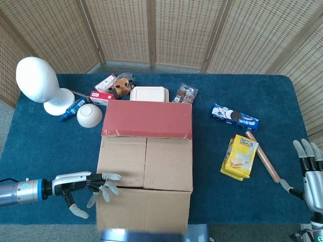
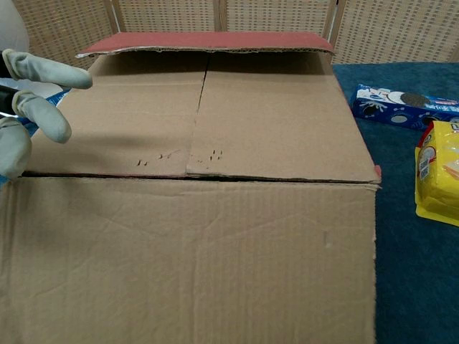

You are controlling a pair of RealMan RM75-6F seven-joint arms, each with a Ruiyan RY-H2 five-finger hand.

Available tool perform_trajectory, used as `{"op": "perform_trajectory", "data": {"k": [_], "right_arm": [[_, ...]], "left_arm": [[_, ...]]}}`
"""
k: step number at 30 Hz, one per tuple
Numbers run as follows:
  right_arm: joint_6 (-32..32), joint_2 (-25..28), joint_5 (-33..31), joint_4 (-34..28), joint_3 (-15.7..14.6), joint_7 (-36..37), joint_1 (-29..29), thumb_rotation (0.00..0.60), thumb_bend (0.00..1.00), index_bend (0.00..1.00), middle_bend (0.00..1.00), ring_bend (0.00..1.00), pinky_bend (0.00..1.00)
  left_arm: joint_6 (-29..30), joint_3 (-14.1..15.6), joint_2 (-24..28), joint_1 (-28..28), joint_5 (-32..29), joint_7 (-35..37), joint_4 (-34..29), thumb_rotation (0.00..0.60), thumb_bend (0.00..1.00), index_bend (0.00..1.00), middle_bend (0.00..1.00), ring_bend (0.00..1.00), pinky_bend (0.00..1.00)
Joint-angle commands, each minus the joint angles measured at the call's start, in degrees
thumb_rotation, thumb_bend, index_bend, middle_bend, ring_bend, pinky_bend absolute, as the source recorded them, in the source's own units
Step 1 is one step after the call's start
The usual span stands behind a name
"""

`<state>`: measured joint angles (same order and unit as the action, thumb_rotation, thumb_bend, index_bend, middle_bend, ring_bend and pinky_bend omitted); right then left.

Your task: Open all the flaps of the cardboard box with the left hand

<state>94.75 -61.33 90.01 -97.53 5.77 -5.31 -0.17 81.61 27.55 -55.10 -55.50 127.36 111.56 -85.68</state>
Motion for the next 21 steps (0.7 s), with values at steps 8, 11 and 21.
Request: {"op": "perform_trajectory", "data": {"k": [8, 11, 21], "right_arm": [[0.0, 0.0, 0.1, -0.1, 0.0, -0.1, 0.0, 0.6, 0.0, 0.0, 0.0, 0.0, 0.14], [-0.3, -0.1, 0.1, -0.1, -0.1, -0.2, 0.1, 0.6, 0.0, 0.0, 0.0, 0.0, 0.14], [-0.4, 0.1, 0.1, -0.2, -0.2, 0.1, 0.1, 0.6, 0.0, 0.0, 0.0, 0.0, 0.14]], "left_arm": [[-6.6, -4.9, 1.5, 5.1, -14.8, -25.5, -8.9, 0.6, 0.0, 0.05, 0.22, 0.23, 0.46], [-7.1, -9.7, 1.2, 9.0, -22.8, -44.1, -13.1, 0.6, 0.0, 0.05, 0.18, 0.16, 0.41], [1.0, -22.9, -6.5, 17.0, -34.6, -82.6, -17.1, 0.6, 0.05, 0.03, 0.01, 0.0, 0.19]]}}
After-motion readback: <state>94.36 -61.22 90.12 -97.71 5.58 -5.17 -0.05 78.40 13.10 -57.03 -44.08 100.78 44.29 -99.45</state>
